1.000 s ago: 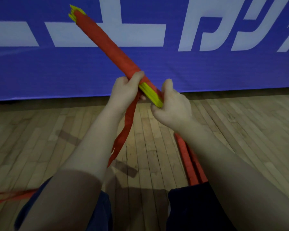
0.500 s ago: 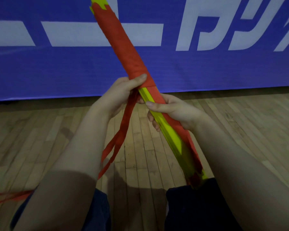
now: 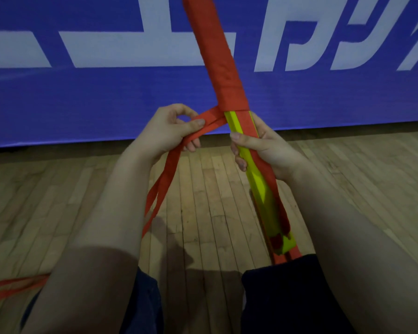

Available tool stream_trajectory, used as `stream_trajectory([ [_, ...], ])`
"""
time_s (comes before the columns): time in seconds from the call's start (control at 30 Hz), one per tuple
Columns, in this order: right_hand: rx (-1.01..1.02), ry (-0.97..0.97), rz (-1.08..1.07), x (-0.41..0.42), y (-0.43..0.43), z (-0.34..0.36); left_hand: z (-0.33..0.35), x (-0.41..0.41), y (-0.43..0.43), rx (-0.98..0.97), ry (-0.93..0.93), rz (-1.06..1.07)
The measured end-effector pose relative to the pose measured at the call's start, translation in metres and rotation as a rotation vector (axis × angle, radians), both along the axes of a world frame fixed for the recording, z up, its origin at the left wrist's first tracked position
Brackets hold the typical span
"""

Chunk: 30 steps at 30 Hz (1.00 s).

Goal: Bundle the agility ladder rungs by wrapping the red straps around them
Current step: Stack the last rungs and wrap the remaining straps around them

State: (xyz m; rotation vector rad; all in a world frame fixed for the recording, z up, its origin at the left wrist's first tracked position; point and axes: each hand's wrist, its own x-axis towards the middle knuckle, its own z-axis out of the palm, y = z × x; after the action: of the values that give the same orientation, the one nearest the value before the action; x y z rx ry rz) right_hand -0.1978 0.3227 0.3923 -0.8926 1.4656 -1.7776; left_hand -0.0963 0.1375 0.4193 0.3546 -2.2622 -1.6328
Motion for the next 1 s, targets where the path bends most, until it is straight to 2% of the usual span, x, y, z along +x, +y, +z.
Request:
stream_trajectory([
  [0.23, 0.039, 0.059, -0.001, -0.006, 0.007, -0.001, 0.003, 0.003, 0.0, -0.105, -0.094, 0.008],
  [0.4, 0.105, 0.11, -0.161, -0.008, 0.006, -0.002, 0.01, 0.006, 0.011, -0.093, -0.062, -0.112],
  [0.53, 0.319, 0.275, -0.339, -0.01, -0.004, -0.01, 0.003, -0.001, 0.022, -0.102, -0.066, -0.155],
  [0.7, 0.728, 0.718, -0.594, -0.006, -0.008, -0.012, -0.006, -0.011, 0.033, -0.058, -0.04, -0.149],
  [0.87, 0.835, 0.799, -0.657, 0.009, -0.016, -0.007, -0.01, -0.015, 0.039, -0.079, 0.003, -0.087],
  [1.0, 0.83, 0.765, -0.522, 0.021, -0.024, -0.003, -0.011, -0.018, 0.044, -0.104, -0.012, 0.002],
])
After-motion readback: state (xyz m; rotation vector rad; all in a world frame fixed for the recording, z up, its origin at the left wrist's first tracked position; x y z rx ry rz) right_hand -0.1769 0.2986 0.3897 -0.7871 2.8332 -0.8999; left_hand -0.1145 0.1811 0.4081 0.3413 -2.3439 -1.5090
